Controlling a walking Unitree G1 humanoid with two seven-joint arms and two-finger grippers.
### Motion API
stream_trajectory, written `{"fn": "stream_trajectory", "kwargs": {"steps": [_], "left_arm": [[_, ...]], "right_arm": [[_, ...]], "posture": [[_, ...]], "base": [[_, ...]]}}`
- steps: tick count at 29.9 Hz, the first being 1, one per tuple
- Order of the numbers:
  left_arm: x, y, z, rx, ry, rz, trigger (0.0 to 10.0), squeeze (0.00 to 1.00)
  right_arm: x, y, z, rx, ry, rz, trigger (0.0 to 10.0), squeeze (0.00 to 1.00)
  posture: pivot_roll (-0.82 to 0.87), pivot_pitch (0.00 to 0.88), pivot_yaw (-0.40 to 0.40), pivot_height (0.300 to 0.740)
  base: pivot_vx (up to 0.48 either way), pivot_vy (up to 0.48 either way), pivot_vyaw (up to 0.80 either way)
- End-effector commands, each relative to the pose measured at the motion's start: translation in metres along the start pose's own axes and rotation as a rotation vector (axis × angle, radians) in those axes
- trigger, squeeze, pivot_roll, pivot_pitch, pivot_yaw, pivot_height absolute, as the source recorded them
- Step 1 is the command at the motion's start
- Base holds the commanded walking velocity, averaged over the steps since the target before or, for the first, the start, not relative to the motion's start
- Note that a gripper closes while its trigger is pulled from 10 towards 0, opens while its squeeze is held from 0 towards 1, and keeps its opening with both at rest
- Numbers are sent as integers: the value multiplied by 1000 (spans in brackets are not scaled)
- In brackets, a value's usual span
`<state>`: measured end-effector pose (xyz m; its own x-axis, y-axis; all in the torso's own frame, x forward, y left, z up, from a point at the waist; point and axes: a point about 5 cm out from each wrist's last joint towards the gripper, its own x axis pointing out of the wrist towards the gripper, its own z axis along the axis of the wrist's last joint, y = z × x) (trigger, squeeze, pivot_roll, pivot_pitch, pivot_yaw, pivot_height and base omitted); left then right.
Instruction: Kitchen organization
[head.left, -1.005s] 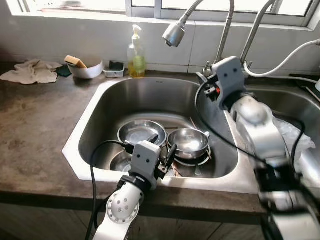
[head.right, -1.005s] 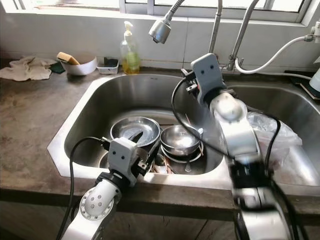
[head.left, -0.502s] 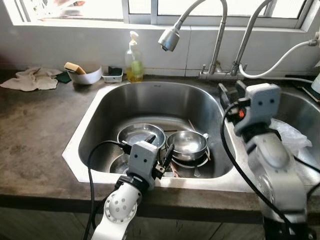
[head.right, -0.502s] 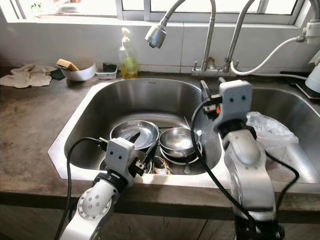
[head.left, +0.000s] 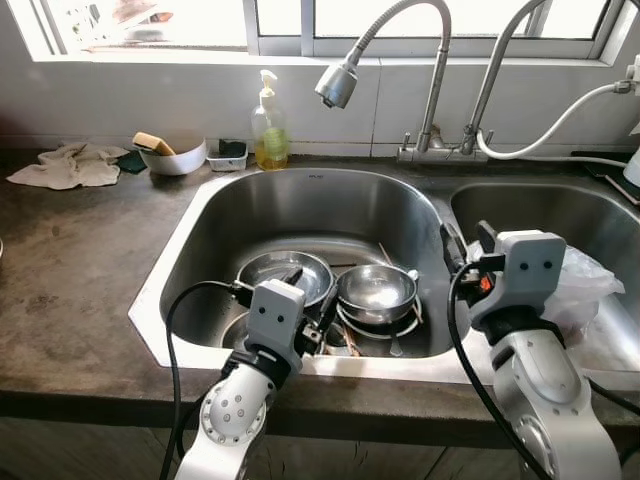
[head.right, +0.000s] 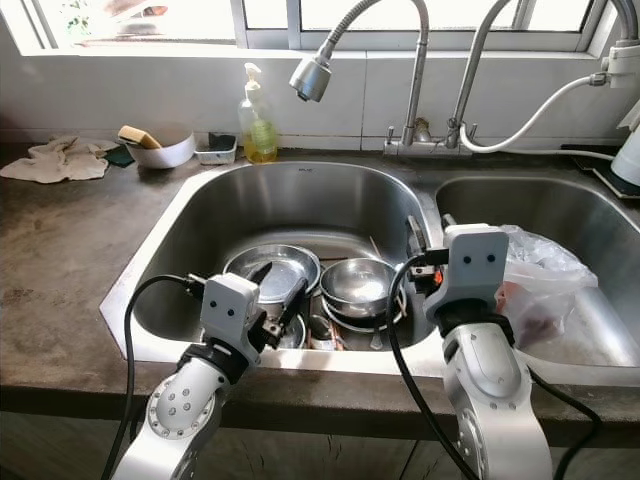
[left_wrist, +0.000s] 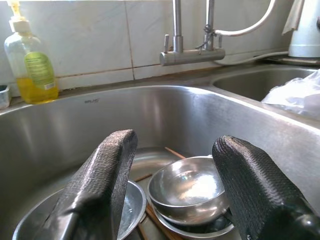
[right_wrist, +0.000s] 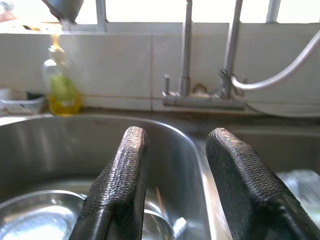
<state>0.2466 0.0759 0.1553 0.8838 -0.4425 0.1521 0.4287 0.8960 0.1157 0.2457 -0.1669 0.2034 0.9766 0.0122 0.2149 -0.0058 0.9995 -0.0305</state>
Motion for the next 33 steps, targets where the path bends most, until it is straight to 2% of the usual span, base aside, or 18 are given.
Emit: {"fn": "stream_trajectory", "kwargs": {"steps": [1, 4, 8, 18, 33], "left_arm": [[-1, -1, 2, 0, -3, -14, 10000, 0], [-1, -3, 5, -25, -15, -48, 10000, 0], [-2, -10, 7, -51, -28, -94, 10000, 0], [0, -8, 7, -52, -26, -82, 10000, 0], [-1, -8, 5, -48, -13, -86, 10000, 0]], "right_arm": [[-4, -1, 4, -15, -21, -28, 10000, 0], [-10, -4, 4, -44, -28, -83, 10000, 0], [-12, -1, 4, -50, -31, -89, 10000, 0], [-5, 8, 9, -42, -54, -69, 10000, 0], [0, 13, 10, -27, -54, -65, 10000, 0]], "posture": [[52, 0, -22, 740], [50, 0, -18, 740], [47, 0, -13, 740], [51, 0, -19, 740], [50, 4, -19, 740]], "base": [[0, 0, 0], [0, 0, 0], [0, 0, 0], [0, 0, 0], [0, 467, 0]]}}
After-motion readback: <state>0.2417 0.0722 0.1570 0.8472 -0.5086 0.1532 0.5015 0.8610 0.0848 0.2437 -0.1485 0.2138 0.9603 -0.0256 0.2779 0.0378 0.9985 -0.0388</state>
